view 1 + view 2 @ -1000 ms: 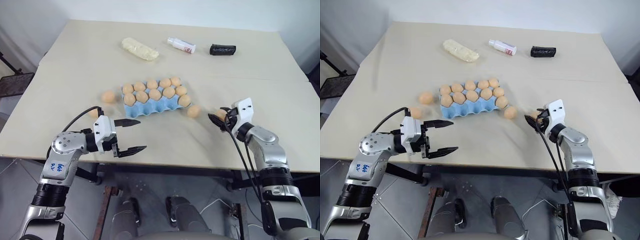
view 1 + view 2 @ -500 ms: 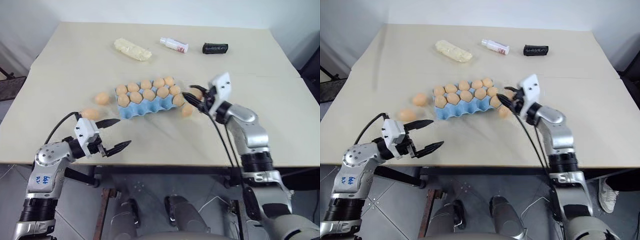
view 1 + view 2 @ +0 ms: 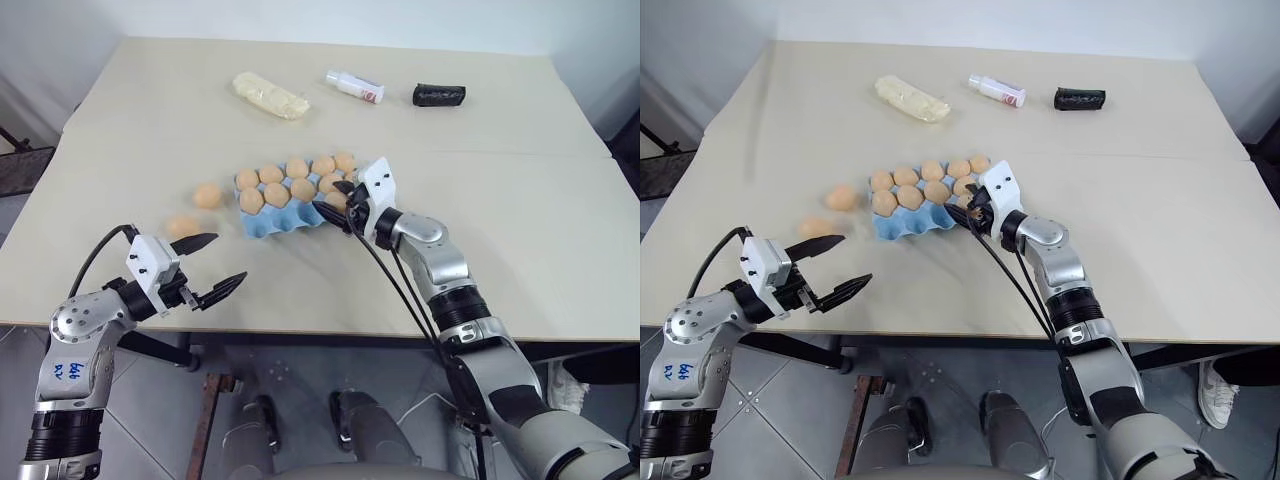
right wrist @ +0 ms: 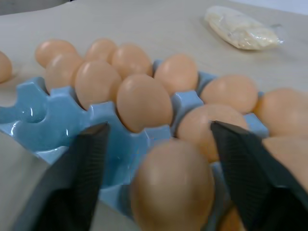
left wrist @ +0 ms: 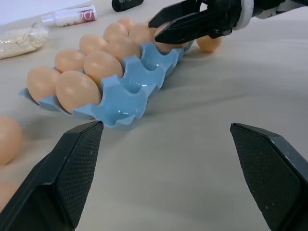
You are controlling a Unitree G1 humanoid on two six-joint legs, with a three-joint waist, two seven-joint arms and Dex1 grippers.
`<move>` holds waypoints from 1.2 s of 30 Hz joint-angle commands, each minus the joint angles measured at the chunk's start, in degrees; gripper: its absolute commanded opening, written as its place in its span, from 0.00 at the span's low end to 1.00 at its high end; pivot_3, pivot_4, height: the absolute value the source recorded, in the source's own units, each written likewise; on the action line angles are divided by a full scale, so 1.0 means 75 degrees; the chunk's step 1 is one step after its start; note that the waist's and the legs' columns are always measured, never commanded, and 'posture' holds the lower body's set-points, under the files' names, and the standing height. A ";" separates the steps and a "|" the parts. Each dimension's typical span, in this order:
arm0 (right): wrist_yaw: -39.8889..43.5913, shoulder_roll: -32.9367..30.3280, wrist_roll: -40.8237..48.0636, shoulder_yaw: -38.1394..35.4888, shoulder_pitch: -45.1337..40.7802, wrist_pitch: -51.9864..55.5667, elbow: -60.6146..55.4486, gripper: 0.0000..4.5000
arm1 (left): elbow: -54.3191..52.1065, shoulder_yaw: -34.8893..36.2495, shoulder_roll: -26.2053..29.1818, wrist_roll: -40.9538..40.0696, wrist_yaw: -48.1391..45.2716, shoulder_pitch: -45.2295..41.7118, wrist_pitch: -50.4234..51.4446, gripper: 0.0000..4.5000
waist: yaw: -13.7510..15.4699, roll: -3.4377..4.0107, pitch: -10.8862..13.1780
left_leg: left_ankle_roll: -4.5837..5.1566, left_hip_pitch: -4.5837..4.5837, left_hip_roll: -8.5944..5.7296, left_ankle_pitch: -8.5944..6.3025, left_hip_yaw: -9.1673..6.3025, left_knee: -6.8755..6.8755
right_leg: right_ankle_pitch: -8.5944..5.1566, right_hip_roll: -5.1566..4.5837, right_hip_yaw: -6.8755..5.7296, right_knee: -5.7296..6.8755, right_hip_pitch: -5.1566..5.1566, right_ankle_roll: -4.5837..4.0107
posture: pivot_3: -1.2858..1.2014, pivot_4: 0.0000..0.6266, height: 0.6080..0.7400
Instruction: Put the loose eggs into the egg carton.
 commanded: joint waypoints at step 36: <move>0.1088 -0.1926 0.0546 -0.0395 0.1906 0.0739 -0.1689 0.99 | -0.0129 -0.0836 -0.0102 0.0068 -0.0464 -0.0592 -0.0132 1.00 | 0.0224 0.0001 -0.0002 | -0.0010 0.0023 0.0001 -0.0012 -0.0023 0.0009 | -0.0003 0.0015 0.0010 -0.0012 0.0023 -0.0020 | 0.52 0.24 1.00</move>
